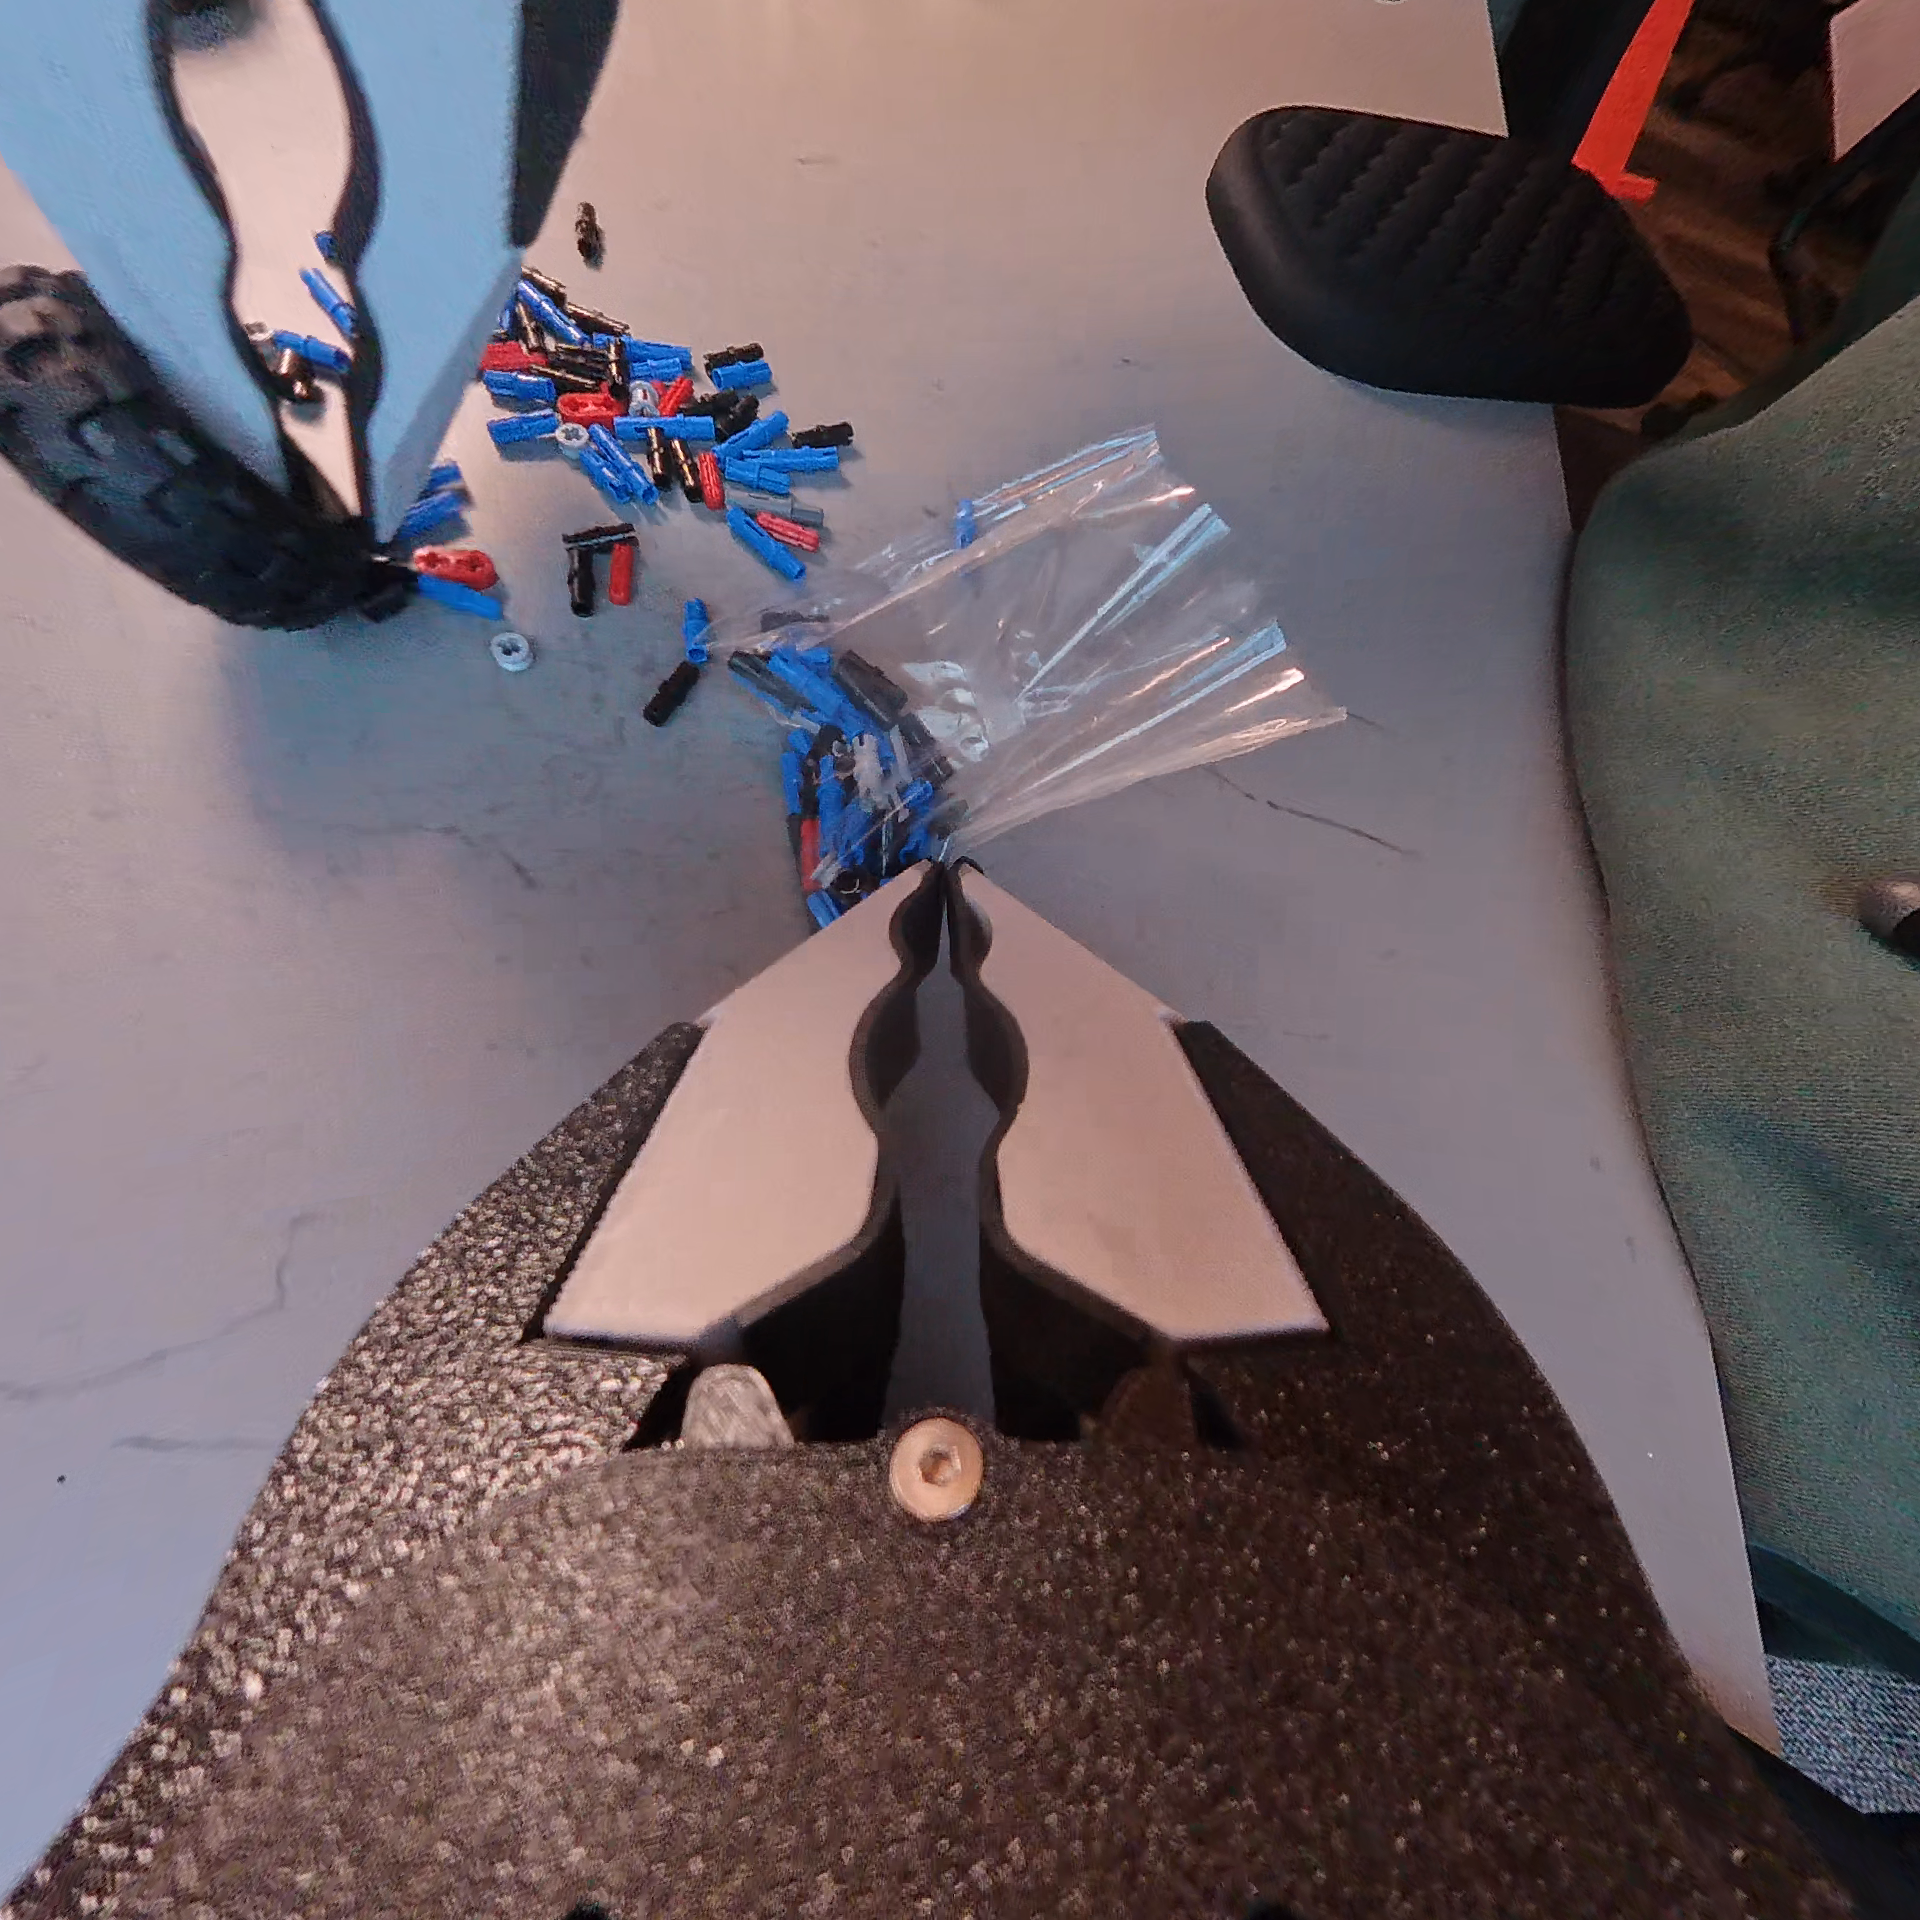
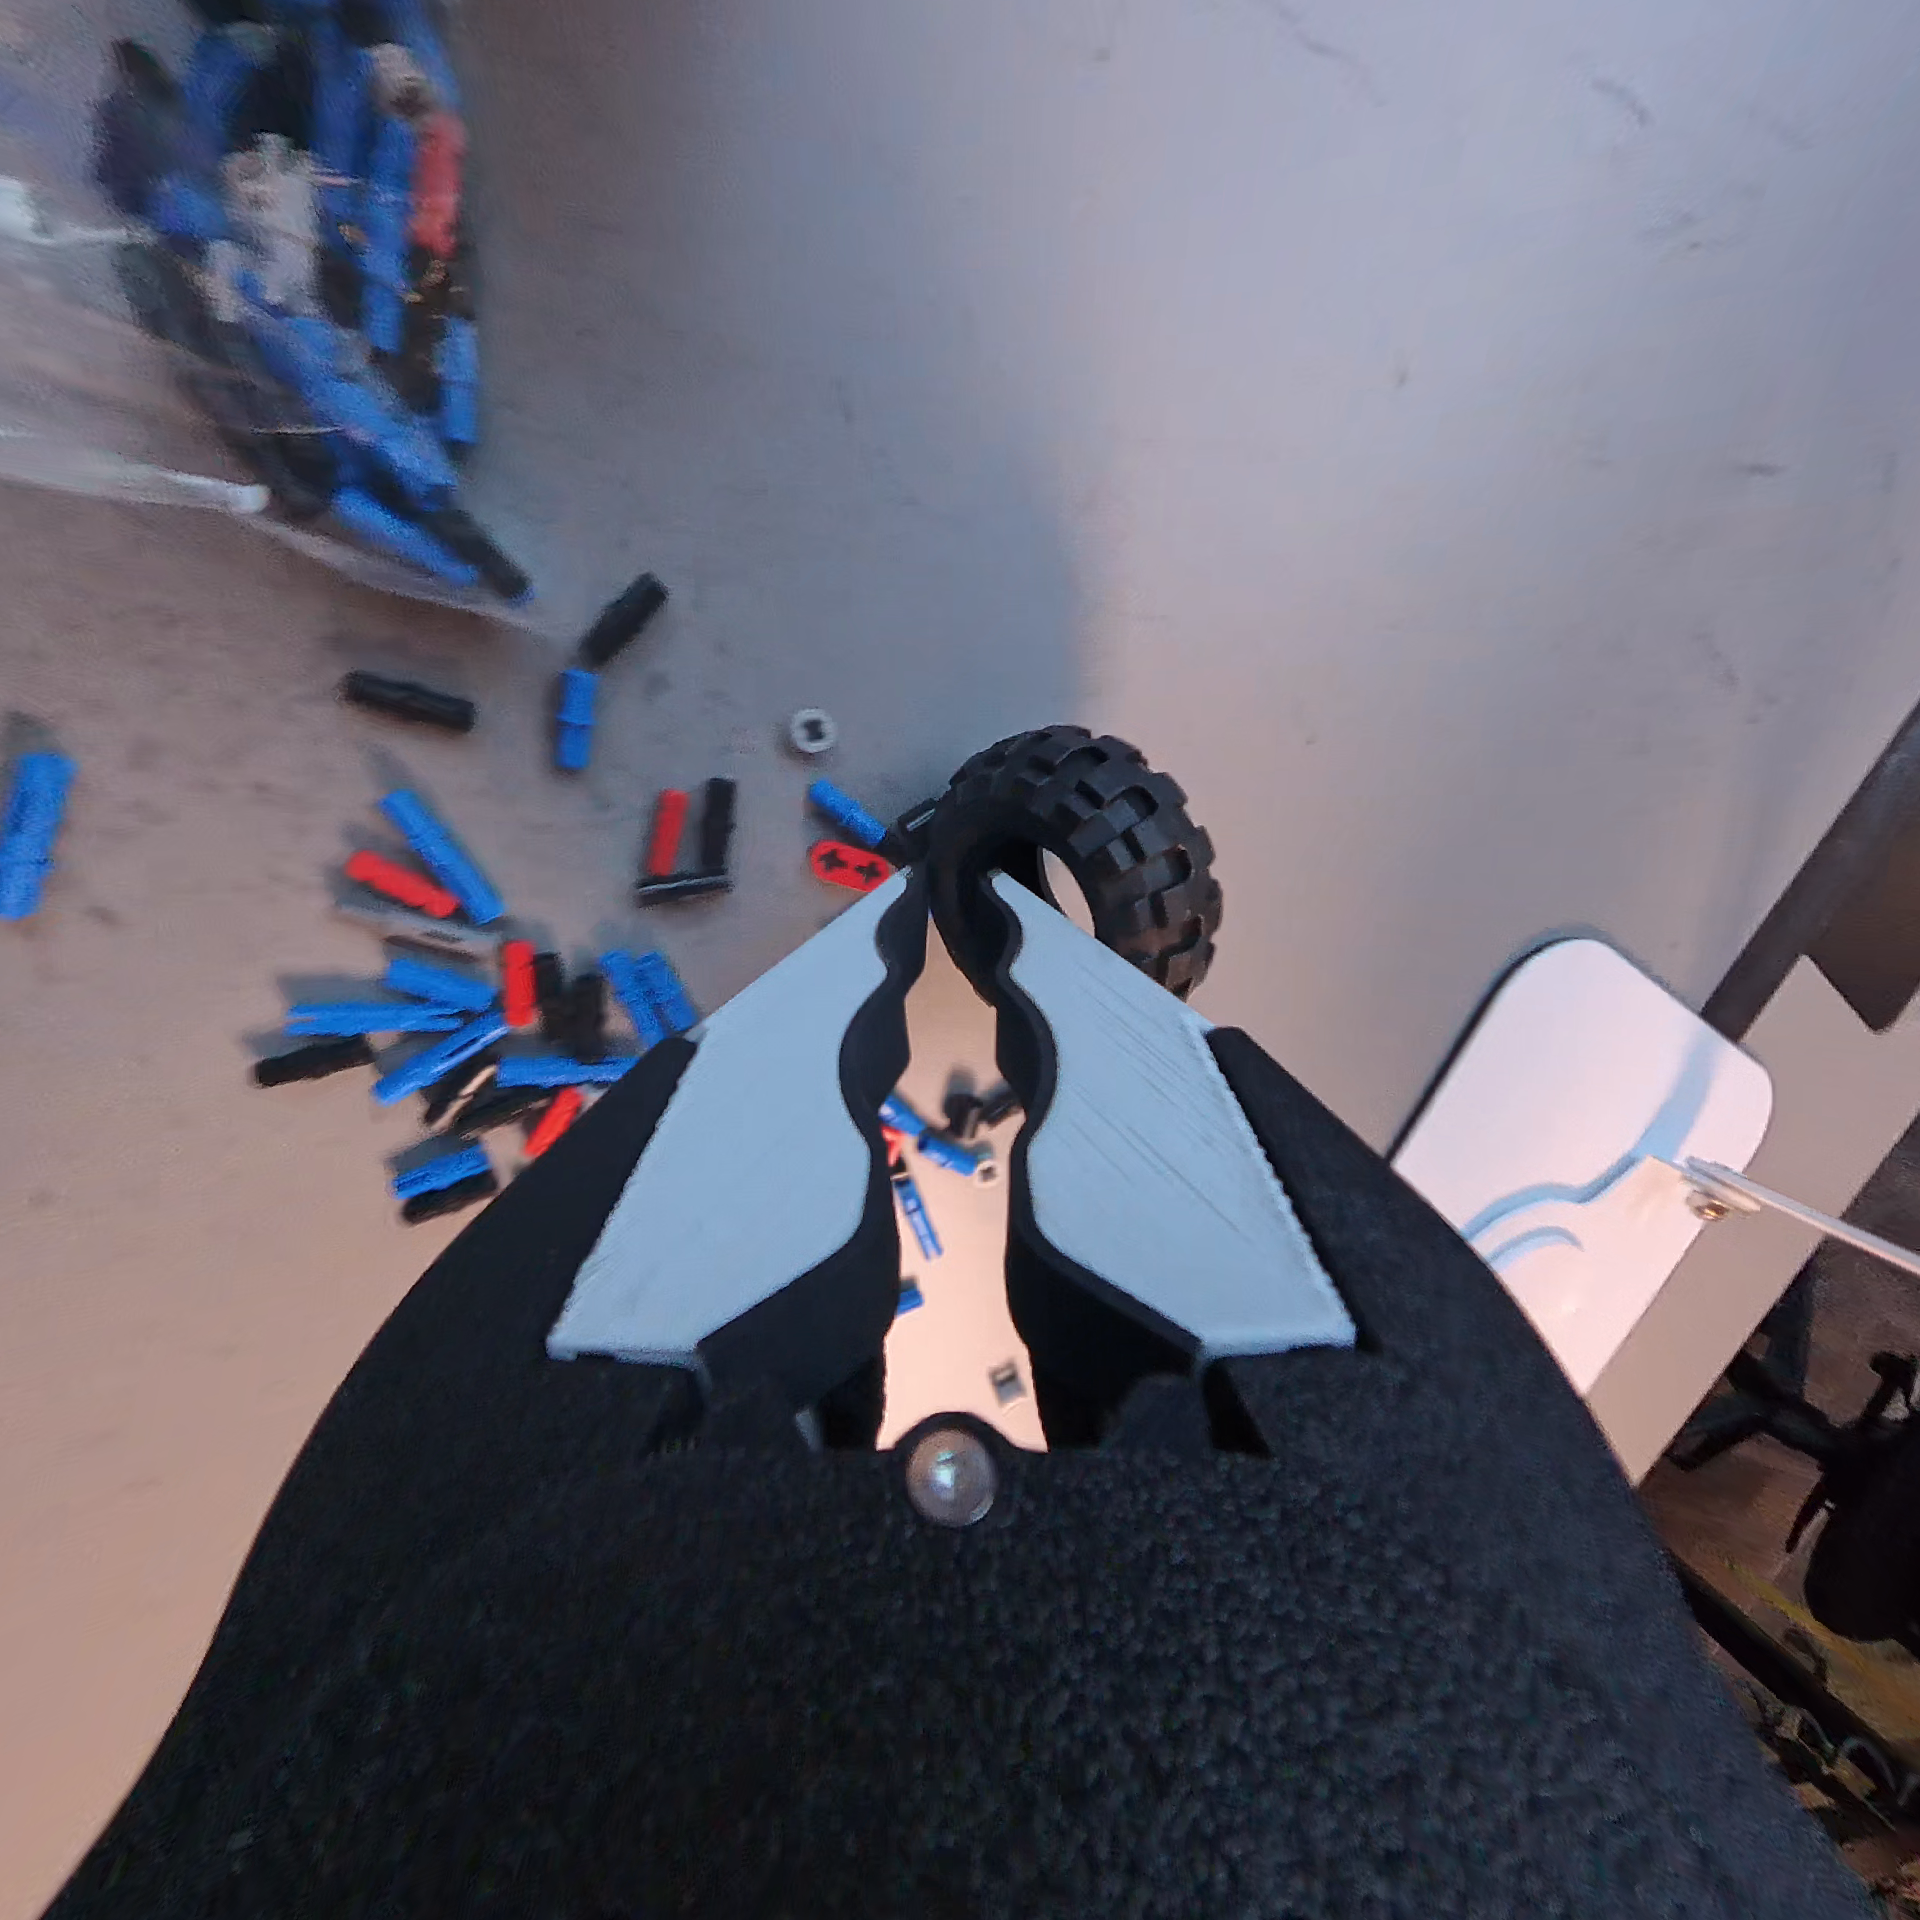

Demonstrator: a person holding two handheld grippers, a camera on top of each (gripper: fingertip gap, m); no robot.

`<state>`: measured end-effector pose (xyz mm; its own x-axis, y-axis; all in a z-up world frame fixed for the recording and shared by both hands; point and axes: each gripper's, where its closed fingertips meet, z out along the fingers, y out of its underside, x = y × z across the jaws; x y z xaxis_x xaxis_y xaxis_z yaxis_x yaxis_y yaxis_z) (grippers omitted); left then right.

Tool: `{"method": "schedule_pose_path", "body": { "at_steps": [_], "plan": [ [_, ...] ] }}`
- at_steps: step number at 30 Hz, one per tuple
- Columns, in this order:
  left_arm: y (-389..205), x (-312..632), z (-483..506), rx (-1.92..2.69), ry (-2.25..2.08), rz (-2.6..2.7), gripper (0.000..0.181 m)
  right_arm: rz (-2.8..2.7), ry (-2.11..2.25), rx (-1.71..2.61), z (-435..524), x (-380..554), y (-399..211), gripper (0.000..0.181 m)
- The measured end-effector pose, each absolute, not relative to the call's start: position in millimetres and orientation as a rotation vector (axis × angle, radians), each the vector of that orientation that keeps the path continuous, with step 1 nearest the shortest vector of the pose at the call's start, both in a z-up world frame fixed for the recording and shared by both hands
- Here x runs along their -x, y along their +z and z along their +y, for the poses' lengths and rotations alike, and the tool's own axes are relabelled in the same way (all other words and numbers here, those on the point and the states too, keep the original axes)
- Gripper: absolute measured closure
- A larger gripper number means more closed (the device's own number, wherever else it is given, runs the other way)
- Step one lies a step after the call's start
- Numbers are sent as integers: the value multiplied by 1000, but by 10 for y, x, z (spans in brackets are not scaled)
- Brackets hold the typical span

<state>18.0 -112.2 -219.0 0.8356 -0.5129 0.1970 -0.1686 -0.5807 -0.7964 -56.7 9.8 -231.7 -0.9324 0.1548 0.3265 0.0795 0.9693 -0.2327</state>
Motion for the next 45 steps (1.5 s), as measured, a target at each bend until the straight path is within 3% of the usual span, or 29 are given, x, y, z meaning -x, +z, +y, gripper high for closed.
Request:
{"method": "schedule_pose_path", "body": {
  "at_steps": [9,14,19,35,39,45],
  "plan": [
    [-2205,-188,-1117,2181,-518,500,181,-2856,284,161,149,-97,-2284,173],
    [-2211,-202,-1108,2182,-517,505,181,-2575,359,585,643,591,-1993,172],
    [-2165,-249,-1125,2152,-548,521,181,-2529,308,779,963,1014,-2213,172],
    [-2174,-428,-1080,2188,-701,510,181,-2713,375,613,306,-158,-2228,172],
    [-2189,-425,-1072,2195,-695,503,181,-2467,352,943,983,265,-1979,172],
    [-2182,-404,-1069,2190,-684,487,181,-2355,176,1168,1749,582,-2309,173]
  ]
}}
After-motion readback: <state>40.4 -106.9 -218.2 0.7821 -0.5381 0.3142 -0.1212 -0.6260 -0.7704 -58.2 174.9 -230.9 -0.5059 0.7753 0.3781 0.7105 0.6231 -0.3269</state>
